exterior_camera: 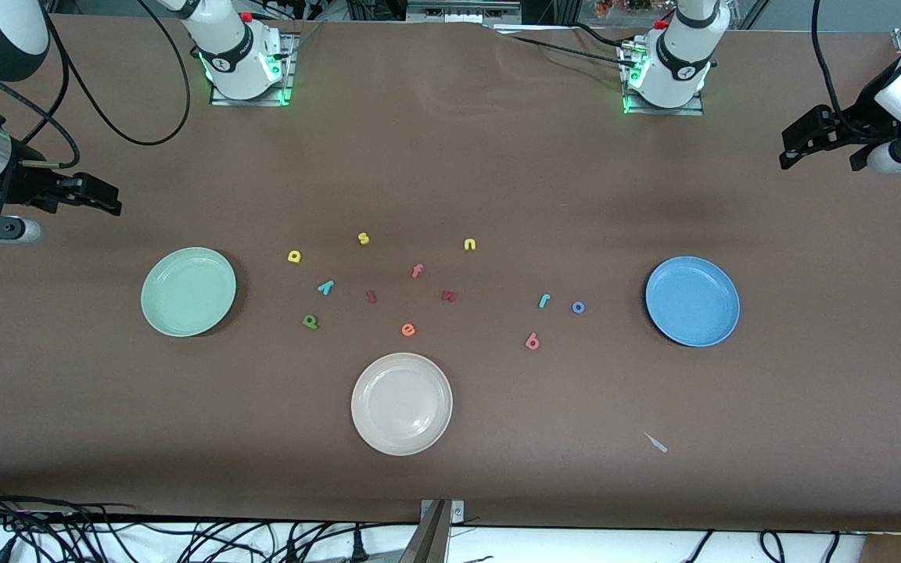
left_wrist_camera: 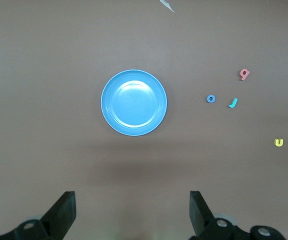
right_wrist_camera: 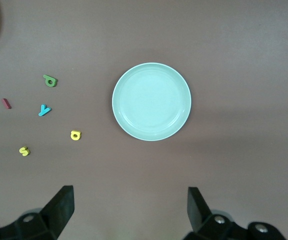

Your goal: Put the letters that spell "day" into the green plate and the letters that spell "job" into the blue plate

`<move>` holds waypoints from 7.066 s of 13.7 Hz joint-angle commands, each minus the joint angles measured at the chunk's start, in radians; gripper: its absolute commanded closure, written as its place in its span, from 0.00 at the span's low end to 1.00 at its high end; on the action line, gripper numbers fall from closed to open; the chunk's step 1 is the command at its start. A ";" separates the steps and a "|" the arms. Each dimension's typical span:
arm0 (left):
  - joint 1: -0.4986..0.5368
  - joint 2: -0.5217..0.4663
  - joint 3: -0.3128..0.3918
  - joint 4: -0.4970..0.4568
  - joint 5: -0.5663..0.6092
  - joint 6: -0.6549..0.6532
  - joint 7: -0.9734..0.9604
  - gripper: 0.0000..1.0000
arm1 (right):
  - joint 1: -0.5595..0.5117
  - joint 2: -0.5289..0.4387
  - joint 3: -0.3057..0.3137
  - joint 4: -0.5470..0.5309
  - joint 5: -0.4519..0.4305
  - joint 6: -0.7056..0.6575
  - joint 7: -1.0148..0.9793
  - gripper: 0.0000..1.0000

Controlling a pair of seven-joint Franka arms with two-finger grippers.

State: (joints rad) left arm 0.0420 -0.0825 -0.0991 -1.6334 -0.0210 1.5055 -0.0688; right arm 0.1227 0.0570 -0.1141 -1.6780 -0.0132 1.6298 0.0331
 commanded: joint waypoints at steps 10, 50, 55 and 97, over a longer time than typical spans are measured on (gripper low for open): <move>0.001 0.012 -0.004 0.030 0.019 -0.027 -0.011 0.00 | -0.008 -0.002 0.001 0.003 0.022 0.007 -0.030 0.00; -0.001 0.010 -0.008 0.030 0.019 -0.027 -0.013 0.00 | -0.005 -0.003 0.004 0.000 0.024 0.004 -0.030 0.00; -0.001 0.010 -0.008 0.030 0.019 -0.027 -0.013 0.00 | -0.006 -0.003 0.001 -0.003 0.024 0.004 -0.030 0.00; 0.006 0.021 -0.037 0.030 0.032 -0.039 -0.014 0.00 | 0.074 0.018 0.030 -0.072 0.082 0.076 0.109 0.00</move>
State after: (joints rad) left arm 0.0428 -0.0791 -0.1317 -1.6332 -0.0210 1.4873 -0.0729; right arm 0.1829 0.0850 -0.0816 -1.7311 0.0594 1.6852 0.1124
